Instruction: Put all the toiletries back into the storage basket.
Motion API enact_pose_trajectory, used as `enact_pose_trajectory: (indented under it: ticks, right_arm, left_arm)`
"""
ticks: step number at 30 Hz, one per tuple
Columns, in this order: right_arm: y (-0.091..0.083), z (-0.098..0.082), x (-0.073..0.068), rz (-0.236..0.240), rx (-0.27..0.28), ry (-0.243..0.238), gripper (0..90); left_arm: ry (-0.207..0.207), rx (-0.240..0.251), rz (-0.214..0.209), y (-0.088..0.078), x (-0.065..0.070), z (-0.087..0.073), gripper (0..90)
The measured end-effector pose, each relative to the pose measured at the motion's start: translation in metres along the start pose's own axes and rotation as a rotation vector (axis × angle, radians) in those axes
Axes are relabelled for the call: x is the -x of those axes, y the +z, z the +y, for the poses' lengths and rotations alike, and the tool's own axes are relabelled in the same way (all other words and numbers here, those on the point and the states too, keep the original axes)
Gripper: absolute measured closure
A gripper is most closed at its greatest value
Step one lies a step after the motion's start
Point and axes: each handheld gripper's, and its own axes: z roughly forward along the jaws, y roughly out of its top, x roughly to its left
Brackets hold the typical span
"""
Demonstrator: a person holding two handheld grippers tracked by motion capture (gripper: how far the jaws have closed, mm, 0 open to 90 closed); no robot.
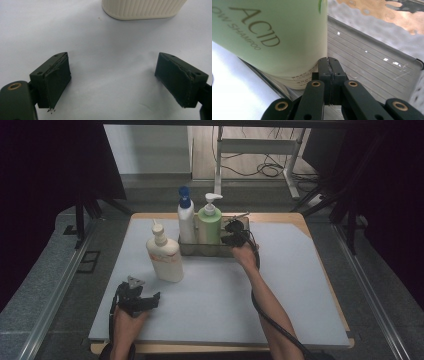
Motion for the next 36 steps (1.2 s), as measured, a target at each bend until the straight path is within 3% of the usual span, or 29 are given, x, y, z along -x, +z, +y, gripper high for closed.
enact_pose_trajectory:
  ticks: [10, 23, 36]
  right_arm:
    - [0.0042, 0.0039, -0.0094, 0.001, -0.002, -0.018, 89.6]
    - [0.0037, 0.0033, -0.0102, 0.002, -0.006, -0.014, 89.6]
    - [0.0015, -0.0009, -0.0081, 0.007, 0.025, -0.011, 85.5]
  left_arm:
    - [0.0, 0.0, 0.0, 0.0, 0.0, 0.0, 12.4]
    - [0.0, -0.001, 0.0, 0.0, -0.0001, 0.0, 12.4]
    - [0.0, 0.001, 0.001, -0.0001, 0.0003, -0.0002, 12.5]
